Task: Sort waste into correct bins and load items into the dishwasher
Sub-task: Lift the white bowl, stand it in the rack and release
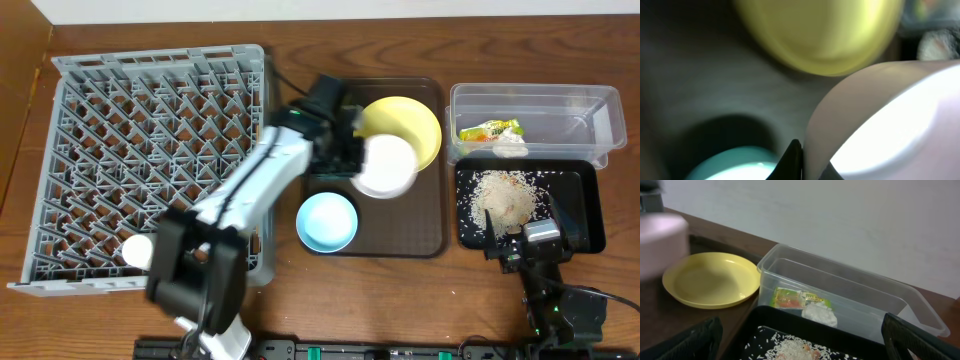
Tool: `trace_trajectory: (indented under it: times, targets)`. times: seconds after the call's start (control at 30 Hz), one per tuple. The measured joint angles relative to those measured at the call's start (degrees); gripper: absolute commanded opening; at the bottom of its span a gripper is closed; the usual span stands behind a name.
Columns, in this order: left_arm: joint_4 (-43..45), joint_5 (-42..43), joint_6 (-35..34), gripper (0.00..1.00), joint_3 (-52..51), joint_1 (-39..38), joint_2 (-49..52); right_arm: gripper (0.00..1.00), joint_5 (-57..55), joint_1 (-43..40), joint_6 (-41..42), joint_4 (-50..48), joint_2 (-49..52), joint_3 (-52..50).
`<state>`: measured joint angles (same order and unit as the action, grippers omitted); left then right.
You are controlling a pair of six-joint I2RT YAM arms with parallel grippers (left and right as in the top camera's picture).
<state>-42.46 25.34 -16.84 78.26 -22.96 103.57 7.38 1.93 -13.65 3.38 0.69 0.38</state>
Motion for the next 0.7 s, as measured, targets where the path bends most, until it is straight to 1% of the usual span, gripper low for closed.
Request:
trace_trajectory:
  times: [0.13, 0.27, 0.37, 0.43, 0.53, 0.63, 0.7]
  targets:
    - [-5.0, -16.2, -2.4, 0.07, 0.0, 6.2, -8.1, 0.99, 0.0, 0.0, 0.0, 0.0, 0.0, 0.0]
    - [-6.8, -37.1, -4.4, 0.07, 0.3, 10.3, -15.7, 0.99, 0.0, 0.0, 0.0, 0.0, 0.0, 0.0]
    - [-6.9, -51.6, -5.1, 0.07, 0.7, 11.5, -18.5, 0.99, 0.0, 0.0, 0.0, 0.0, 0.0, 0.0]
    - [-6.8, -60.6, -5.5, 0.07, 0.9, 11.8, -18.5, 0.99, 0.0, 0.0, 0.0, 0.0, 0.0, 0.0]
    - [-6.0, -71.0, -5.5, 0.07, 0.9, 11.8, -16.5, 0.99, 0.0, 0.0, 0.0, 0.0, 0.0, 0.0]
    - [-4.6, -79.5, -5.6, 0.07, 0.9, 11.8, -13.1, 0.99, 0.0, 0.0, 0.0, 0.0, 0.0, 0.0]
    - [-3.0, -83.3, -5.1, 0.08, 0.9, 11.8, -10.4, 0.99, 0.0, 0.0, 0.0, 0.0, 0.0, 0.0]
